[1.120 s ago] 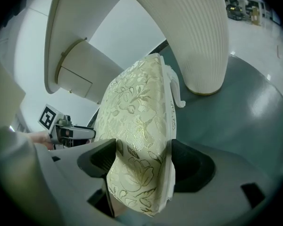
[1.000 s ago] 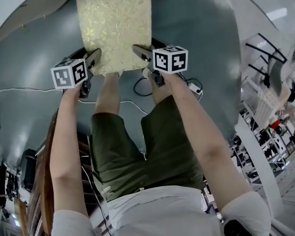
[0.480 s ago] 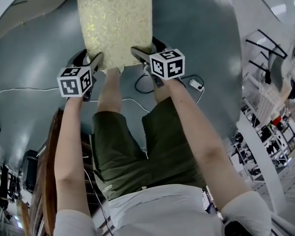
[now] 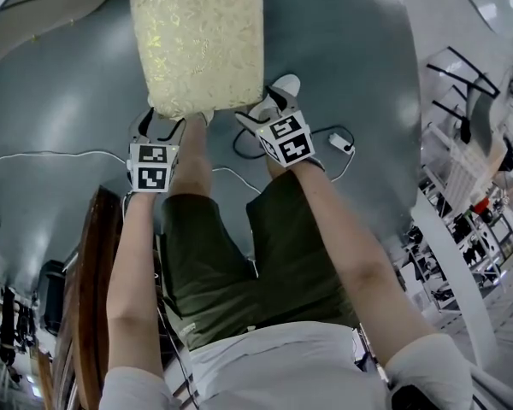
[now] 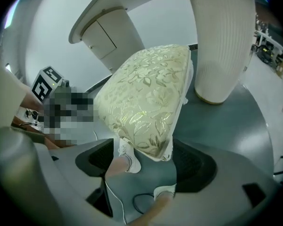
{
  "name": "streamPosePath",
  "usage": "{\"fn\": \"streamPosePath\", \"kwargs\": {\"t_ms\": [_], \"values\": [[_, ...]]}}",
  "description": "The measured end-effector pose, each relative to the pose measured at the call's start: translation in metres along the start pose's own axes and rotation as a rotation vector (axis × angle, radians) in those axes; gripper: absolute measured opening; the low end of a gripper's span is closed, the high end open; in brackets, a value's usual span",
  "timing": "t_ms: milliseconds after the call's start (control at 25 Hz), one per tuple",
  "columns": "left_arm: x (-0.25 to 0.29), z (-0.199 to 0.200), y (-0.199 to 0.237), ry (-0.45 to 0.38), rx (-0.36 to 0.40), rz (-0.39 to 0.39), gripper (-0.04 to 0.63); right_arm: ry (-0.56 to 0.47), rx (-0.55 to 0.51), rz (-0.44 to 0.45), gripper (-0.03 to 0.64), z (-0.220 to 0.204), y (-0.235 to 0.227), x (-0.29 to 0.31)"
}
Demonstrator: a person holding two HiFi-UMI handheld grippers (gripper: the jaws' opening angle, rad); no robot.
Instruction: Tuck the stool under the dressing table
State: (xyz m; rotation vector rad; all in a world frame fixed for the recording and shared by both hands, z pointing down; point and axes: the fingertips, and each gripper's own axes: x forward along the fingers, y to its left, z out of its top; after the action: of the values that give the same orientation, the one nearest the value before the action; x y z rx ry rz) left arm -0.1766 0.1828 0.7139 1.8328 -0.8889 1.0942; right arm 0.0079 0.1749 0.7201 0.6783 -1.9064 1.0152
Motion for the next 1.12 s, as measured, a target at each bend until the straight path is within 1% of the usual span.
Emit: {"fn": "streamPosePath", "kwargs": {"t_ms": [80, 160, 280, 360, 560, 720, 880, 1040, 1120], "values": [[0.006, -0.007, 0.002, 0.013, 0.025, 0.021, 0.301, 0.031, -0.009, -0.018, 0.388, -0.010, 0.000, 0.004], [0.013, -0.009, 0.007, 0.022, 0.030, 0.039, 0.291, 0.054, -0.023, -0.046, 0.357, -0.015, -0.003, 0.009], [0.019, -0.009, 0.011, 0.041, 0.043, 0.027, 0.294, 0.056, 0.017, -0.090, 0.301, -0.011, -0.009, 0.016], [0.019, -0.008, 0.012, 0.047, 0.052, 0.019, 0.293, 0.052, 0.047, -0.108, 0.296, -0.009, -0.010, 0.017], [0.017, -0.009, 0.011, 0.076, 0.066, 0.004, 0.293, 0.079, 0.079, -0.163, 0.288, -0.012, -0.009, 0.014], [0.012, -0.007, 0.017, 0.080, 0.054, 0.008, 0.284, 0.092, 0.100, -0.169, 0.287, -0.007, -0.004, 0.014], [0.012, -0.001, 0.026, 0.075, 0.070, 0.005, 0.284, 0.067, 0.111, -0.180, 0.287, 0.000, -0.002, 0.017], [0.018, -0.001, 0.031, 0.068, 0.036, 0.031, 0.276, 0.051, 0.112, -0.183, 0.285, 0.003, -0.007, 0.025], [0.016, 0.005, 0.039, 0.063, 0.017, 0.044, 0.269, 0.046, 0.109, -0.177, 0.285, 0.013, -0.008, 0.027]]}}
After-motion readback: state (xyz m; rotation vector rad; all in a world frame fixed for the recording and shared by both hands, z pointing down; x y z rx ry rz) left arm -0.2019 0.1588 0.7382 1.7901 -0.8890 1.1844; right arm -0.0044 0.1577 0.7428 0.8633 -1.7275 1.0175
